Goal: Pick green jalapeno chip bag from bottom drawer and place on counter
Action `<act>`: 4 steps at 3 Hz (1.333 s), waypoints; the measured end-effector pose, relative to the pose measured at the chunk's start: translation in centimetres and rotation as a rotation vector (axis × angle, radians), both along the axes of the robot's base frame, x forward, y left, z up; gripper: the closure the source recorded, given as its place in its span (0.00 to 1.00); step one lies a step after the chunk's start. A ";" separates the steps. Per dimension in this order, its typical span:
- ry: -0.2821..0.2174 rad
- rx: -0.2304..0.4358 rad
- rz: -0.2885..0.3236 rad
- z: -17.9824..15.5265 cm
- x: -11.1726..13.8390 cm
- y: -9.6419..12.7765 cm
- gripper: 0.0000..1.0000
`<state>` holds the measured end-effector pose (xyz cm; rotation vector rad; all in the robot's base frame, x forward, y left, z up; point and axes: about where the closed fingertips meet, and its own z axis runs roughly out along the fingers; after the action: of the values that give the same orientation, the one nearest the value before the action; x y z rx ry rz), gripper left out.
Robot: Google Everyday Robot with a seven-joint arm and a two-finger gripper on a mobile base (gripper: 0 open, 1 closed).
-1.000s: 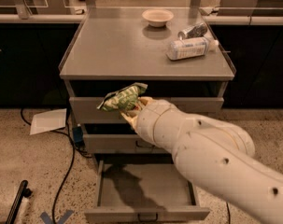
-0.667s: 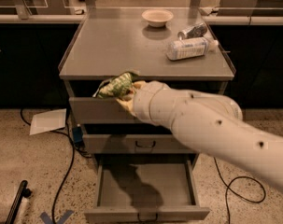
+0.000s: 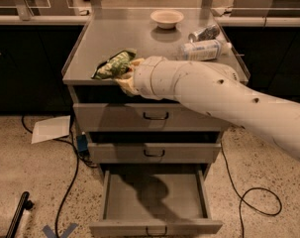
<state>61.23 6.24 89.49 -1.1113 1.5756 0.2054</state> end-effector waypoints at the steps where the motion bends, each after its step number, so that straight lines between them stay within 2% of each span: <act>1: 0.000 0.000 0.000 0.0 0.0 0.0 1.00; 2: -0.003 -0.007 0.026 0.2 0.3 0.1 1.00; 3: -0.016 -0.046 0.057 1.1 2.2 -1.6 1.00; 4: -0.039 -0.072 0.079 2.6 5.9 -3.6 1.00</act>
Offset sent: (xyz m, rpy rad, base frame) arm 0.0087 -0.0036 0.0029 -0.0142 -0.0035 0.0577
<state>67.14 2.62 92.09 -1.2281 1.5155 0.1797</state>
